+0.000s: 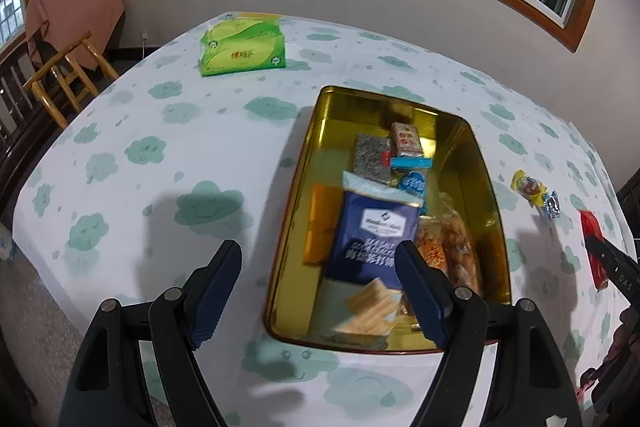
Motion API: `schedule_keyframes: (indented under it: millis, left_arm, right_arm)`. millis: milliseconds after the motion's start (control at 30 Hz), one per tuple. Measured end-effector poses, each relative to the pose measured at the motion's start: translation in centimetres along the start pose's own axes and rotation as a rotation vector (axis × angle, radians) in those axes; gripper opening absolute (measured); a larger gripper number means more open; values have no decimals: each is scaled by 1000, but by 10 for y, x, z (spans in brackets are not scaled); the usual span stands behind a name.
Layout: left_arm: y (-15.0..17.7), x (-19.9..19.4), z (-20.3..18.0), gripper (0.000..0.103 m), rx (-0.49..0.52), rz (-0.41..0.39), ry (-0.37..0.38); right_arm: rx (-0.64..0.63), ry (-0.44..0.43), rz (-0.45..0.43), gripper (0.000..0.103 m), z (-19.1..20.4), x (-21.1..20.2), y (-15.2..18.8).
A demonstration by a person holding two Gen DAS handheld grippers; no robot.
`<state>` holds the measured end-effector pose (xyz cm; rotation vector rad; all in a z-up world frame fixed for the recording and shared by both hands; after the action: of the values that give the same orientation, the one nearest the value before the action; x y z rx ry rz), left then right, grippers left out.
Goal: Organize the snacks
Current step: 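Withdraw the left gripper from the tin while right holds the red packet, then lower the red packet into the tin and open the right gripper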
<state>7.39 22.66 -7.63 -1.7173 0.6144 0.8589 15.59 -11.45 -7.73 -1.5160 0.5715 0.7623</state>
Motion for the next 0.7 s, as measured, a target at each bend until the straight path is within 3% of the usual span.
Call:
schedule_keyframes:
  millis: [300, 700]
  left_arm:
    - [7, -5, 32, 76, -37, 6, -49]
    - [11, -12, 60, 76, -49, 21, -91]
  right_arm:
    - [-96, -124, 1, 46, 117, -10, -10]
    - [-185, -130, 43, 46, 209, 4, -8]
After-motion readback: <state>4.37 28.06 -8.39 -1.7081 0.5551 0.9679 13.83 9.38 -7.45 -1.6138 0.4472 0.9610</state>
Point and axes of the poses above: each gripper's, at about its wrist camera, not at the fingertips, and x roughly the way its jaws point, z to its left, y to its underside, the point moved 10 cm from there along x, roughly the way its jaws point, and after that the axes turned 5 degrees about y, right-handed, at the moved point
